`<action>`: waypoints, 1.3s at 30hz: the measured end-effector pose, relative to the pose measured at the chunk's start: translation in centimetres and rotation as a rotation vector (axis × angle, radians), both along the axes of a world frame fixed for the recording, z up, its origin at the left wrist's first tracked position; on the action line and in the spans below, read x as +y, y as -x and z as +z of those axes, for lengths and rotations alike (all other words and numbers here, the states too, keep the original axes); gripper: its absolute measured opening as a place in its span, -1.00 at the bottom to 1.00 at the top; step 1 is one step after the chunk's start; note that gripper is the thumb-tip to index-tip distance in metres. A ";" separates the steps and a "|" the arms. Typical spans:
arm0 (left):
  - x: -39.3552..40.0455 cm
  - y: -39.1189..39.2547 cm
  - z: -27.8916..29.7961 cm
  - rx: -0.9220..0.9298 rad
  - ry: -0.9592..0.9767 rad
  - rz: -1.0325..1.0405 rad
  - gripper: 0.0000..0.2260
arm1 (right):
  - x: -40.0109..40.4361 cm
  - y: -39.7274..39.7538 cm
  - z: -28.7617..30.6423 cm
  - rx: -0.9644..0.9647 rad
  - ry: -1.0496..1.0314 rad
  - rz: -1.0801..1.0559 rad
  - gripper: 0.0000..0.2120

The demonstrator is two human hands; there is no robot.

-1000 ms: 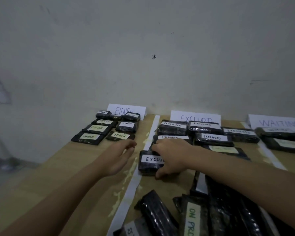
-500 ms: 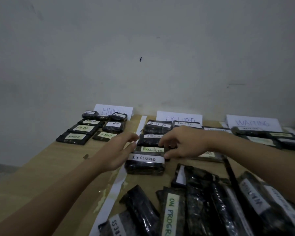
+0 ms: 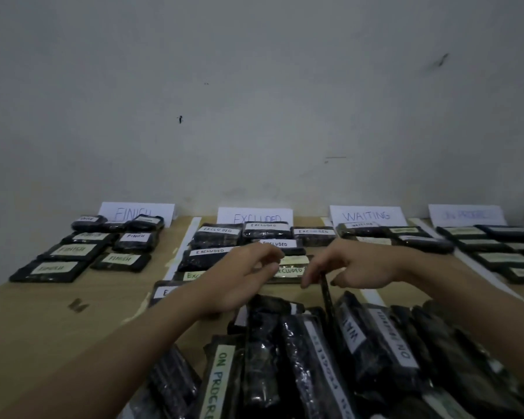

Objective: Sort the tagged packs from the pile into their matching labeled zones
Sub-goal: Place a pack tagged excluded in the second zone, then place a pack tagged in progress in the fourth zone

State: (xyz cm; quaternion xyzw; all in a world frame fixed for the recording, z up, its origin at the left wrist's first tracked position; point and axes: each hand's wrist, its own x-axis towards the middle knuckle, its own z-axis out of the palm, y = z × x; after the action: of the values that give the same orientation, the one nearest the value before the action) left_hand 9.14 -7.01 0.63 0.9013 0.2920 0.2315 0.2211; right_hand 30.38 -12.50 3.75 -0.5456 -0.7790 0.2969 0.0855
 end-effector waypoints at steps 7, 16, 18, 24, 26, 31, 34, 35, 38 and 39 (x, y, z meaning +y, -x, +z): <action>-1.5 -3.0 0.6 -0.193 0.410 -0.031 -0.73 | -1.1 -2.3 1.7 0.318 -0.362 -0.267 -0.85; -2.8 -5.1 2.8 -0.399 0.742 -0.082 -0.77 | -3.4 -3.6 2.5 0.785 -0.560 -0.677 -0.92; -2.9 -5.4 3.1 -0.445 0.736 -0.078 -0.78 | -4.0 -3.9 2.6 0.859 -0.519 -0.703 -0.91; -3.4 -6.8 3.1 -0.705 0.822 -0.044 -0.80 | -5.3 -3.6 1.2 1.099 -0.347 -0.881 -0.67; -3.9 -7.9 2.8 -0.686 0.756 -0.032 -0.83 | -5.5 -2.6 0.5 1.145 -0.355 -0.908 -0.61; -5.3 -10.8 2.1 -0.425 0.264 -0.071 -0.85 | -6.7 -2.0 0.1 1.207 -0.470 -0.956 -0.72; -6.1 -12.9 2.2 -0.328 0.122 -0.098 -0.77 | -8.0 -3.6 -0.3 1.202 -0.507 -1.000 -0.79; -6.4 -13.8 2.3 -0.280 0.076 -0.114 -0.75 | -8.5 -4.4 -0.5 1.193 -0.511 -1.008 -0.81; -7.6 -16.5 2.4 -0.098 -0.058 -0.223 -0.63 | -10.3 -7.3 -1.0 1.145 -0.537 -1.006 -0.86; -8.0 -17.6 2.5 -0.040 -0.098 -0.259 -0.61 | -11.0 -8.4 -1.1 1.124 -0.555 -1.007 -0.86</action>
State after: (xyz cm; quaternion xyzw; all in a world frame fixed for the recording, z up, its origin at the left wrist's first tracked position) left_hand 26.71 -14.96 3.11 0.9363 0.1573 0.2328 0.2105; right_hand 38.78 -23.48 2.66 -0.5591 -0.3250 0.2485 0.7211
